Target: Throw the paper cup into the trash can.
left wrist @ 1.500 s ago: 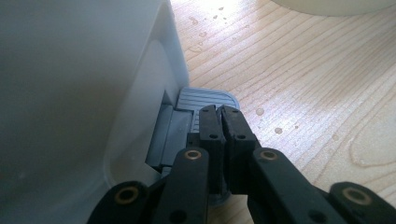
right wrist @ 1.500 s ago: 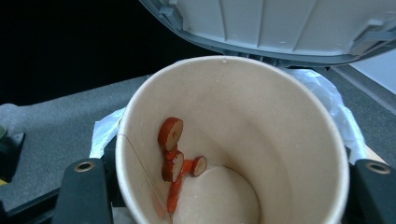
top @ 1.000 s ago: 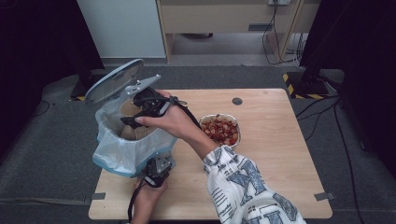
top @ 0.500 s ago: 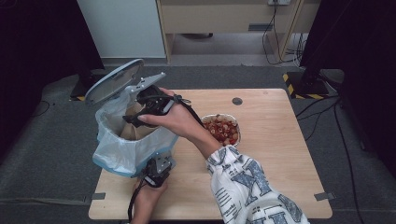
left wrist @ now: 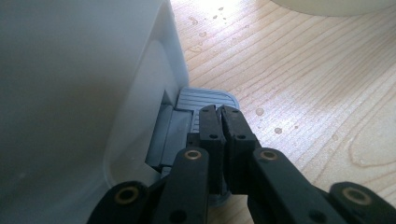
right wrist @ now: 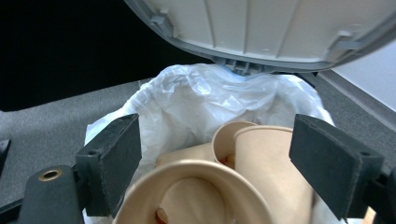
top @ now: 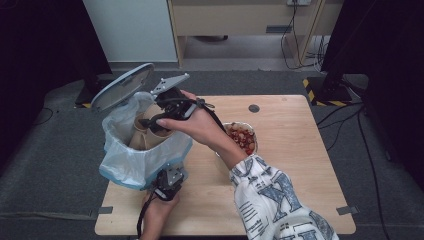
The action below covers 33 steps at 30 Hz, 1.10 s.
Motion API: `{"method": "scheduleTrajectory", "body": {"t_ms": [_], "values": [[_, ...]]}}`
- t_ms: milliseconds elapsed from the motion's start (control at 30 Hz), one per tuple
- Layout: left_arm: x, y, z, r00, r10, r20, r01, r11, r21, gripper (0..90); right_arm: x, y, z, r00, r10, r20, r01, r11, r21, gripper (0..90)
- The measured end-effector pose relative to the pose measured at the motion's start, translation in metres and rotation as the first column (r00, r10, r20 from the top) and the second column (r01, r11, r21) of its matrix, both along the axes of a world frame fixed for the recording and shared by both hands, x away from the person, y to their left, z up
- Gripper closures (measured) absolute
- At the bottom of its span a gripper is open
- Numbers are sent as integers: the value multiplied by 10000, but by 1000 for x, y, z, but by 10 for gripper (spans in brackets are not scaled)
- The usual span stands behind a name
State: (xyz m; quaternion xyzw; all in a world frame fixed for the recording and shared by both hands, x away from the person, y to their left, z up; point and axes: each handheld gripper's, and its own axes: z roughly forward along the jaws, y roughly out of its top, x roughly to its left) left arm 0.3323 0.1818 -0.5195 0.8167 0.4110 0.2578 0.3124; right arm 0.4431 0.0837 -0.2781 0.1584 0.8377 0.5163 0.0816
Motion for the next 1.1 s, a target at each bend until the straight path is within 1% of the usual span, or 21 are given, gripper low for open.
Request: {"method": "scheduleTrajectory", "body": {"t_ms": [300, 533, 833, 967, 1033, 1100], "values": [[0, 0, 0, 10000, 1, 4, 0, 10000, -10, 867, 6, -22, 5, 9994, -336, -68, 337, 9993, 167, 146], [0, 0, 0, 10000, 1, 0, -1, 10000, -14, 867, 11, -43, 8, 9967, -805, 99, 802, 9964, 259, 117], [0, 0, 0, 10000, 3, 2, -3, 10000, -10, 867, 21, -77, 8, 9888, -1492, 92, 1487, 9881, 392, 108], [0, 0, 0, 10000, 4, 0, -4, 10000, -15, 867, 26, -94, 5, 9828, -1848, 50, 1844, 9820, 405, 104], [0, 0, 0, 10000, -5, -3, 5, 10000, 1, 867, 29, -104, 3, 9780, -2085, 76, 2079, 9771, 449, 103], [0, 0, 0, 10000, 3, -25, -3, 10000, -39, 867, 30, -110, 2, 9754, -2205, 48, 2201, 9745, 438, 103]]}}
